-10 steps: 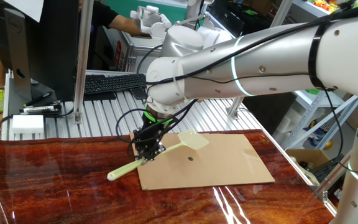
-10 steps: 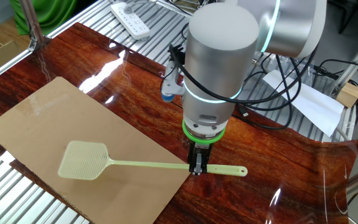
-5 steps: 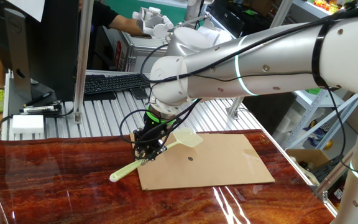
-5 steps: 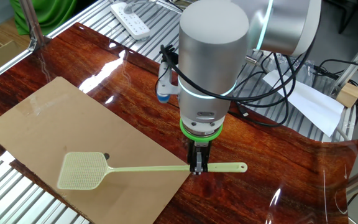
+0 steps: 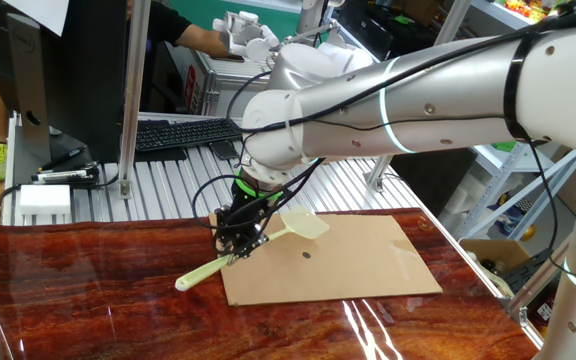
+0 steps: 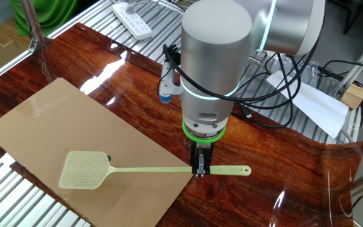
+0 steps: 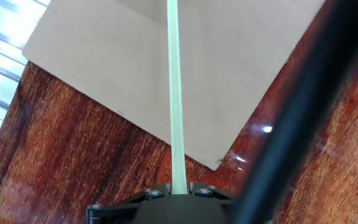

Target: Swat with a flyswatter

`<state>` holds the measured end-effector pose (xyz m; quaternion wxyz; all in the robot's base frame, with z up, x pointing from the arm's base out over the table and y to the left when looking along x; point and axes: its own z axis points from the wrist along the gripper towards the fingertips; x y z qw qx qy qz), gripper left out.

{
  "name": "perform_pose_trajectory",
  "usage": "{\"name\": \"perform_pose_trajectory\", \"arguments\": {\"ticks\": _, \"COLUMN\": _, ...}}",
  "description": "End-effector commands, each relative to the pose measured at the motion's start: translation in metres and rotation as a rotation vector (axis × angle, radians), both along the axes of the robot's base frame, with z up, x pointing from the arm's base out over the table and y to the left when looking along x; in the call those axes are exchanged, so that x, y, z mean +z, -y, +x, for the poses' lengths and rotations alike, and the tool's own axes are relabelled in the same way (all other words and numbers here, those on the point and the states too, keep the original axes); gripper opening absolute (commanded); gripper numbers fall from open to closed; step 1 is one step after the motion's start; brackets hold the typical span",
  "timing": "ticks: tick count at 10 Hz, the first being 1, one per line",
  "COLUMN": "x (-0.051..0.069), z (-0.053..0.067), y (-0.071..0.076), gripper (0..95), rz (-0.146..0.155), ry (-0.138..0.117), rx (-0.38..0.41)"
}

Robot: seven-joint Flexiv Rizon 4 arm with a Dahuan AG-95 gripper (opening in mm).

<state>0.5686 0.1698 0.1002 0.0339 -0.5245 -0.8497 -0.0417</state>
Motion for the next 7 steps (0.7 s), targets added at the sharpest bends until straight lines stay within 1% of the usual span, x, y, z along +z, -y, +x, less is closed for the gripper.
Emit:
{"name": "perform_pose_trajectory", "arguments": {"ticks": 1, "x": 0.001, "z": 0.001, "y": -0.016, "gripper": 0.0, "rz": 0.001, "ry": -0.013, "rx": -0.056}}
{"name": "perform_pose_trajectory", "arguments": {"ticks": 3, "x": 0.003, "z": 0.001, "y": -0.040, "gripper": 0.0, "rz": -0.002, "ry": -0.026, "rx": -0.108}}
{"name": "perform_pose_trajectory", "arguments": {"ticks": 4, "x": 0.003, "z": 0.000, "y": -0.049, "gripper": 0.0, "rz": -0.009, "ry": -0.027, "rx": -0.124}}
{"name": "perform_pose_trajectory", "arguments": {"ticks": 7, "x": 0.001, "z": 0.000, "y": -0.061, "gripper": 0.0, "rz": -0.013, "ry": -0.025, "rx": -0.179}}
